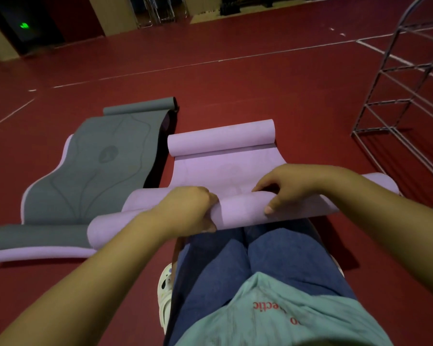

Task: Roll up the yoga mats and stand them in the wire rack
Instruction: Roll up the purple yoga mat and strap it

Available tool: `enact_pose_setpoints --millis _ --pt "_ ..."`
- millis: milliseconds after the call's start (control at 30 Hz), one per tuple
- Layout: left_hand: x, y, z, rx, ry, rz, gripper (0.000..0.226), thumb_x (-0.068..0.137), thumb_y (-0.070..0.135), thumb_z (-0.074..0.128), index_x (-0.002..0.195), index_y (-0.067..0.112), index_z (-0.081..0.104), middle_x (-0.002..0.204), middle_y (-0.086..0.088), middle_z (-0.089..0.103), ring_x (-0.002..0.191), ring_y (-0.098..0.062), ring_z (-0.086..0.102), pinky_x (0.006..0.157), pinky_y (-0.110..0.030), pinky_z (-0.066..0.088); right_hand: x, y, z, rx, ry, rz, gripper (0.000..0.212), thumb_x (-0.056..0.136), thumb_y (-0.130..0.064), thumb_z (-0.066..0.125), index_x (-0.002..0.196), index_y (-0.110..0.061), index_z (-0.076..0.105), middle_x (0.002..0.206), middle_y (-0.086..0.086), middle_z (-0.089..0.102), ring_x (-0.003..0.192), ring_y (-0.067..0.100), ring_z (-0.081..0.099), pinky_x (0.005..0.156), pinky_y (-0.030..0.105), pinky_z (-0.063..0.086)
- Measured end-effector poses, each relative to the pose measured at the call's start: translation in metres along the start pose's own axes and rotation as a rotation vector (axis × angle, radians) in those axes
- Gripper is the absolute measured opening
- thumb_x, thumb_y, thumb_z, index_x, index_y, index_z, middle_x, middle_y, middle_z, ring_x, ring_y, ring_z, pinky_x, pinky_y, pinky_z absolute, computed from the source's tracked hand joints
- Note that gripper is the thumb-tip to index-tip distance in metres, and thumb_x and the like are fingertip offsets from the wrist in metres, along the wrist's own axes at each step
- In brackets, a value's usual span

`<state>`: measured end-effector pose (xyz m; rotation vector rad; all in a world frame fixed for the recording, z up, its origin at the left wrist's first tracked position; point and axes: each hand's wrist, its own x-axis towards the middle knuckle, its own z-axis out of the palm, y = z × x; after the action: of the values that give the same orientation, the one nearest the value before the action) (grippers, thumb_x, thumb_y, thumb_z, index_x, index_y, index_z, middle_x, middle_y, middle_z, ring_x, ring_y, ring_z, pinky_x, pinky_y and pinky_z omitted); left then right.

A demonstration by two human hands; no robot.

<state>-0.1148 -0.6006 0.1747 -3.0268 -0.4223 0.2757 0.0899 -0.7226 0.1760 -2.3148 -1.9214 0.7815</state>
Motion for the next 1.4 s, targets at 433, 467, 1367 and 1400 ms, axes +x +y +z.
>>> enact_pose_setpoints --millis 433,467,1367,1400 --pt "0.046 -0.036 -0.022 -0.390 -0.304 0.020 0.033 0.071 0.036 0.080 0.098 0.019 0.071 0.082 0.012 0.065 0.078 -0.011 0.058 0.074 -0.024 0.047 -0.016 0.009 0.047 -0.098 0.456 0.028 0.071 0.068 -0.037 0.081 0.131 -0.022 0.049 0.132 -0.001 0.052 0.119 0.021 0.050 0.098 0.036 0.040" --pt "0.050 -0.037 -0.024 -0.395 -0.318 0.011 0.034 0.071 0.036 0.080 0.100 0.020 0.071 0.084 0.016 0.064 0.081 -0.009 0.058 0.074 -0.021 0.046 -0.014 0.010 0.045 -0.086 0.445 0.027 0.071 0.069 -0.037 0.081 0.130 -0.022 0.049 0.131 -0.001 0.053 0.118 0.021 0.050 0.097 0.036 0.040" --pt "0.025 -0.045 0.004 -0.060 0.107 -0.007 0.041 0.066 0.045 0.074 0.097 0.021 0.063 0.088 0.005 0.066 0.080 -0.020 0.062 0.064 -0.023 0.037 0.011 0.001 0.022 -0.431 0.332 0.047 0.056 0.072 -0.037 0.070 0.119 -0.016 0.046 0.115 0.005 0.054 0.104 0.026 0.053 0.077 0.034 0.042" --pt "0.023 -0.044 -0.002 -0.058 0.105 0.008 0.040 0.066 0.044 0.074 0.097 0.022 0.063 0.085 0.007 0.064 0.080 -0.018 0.061 0.064 -0.023 0.035 0.005 0.001 0.019 -0.424 0.331 0.041 0.055 0.072 -0.037 0.069 0.118 -0.017 0.047 0.114 0.004 0.054 0.104 0.025 0.053 0.076 0.033 0.042"
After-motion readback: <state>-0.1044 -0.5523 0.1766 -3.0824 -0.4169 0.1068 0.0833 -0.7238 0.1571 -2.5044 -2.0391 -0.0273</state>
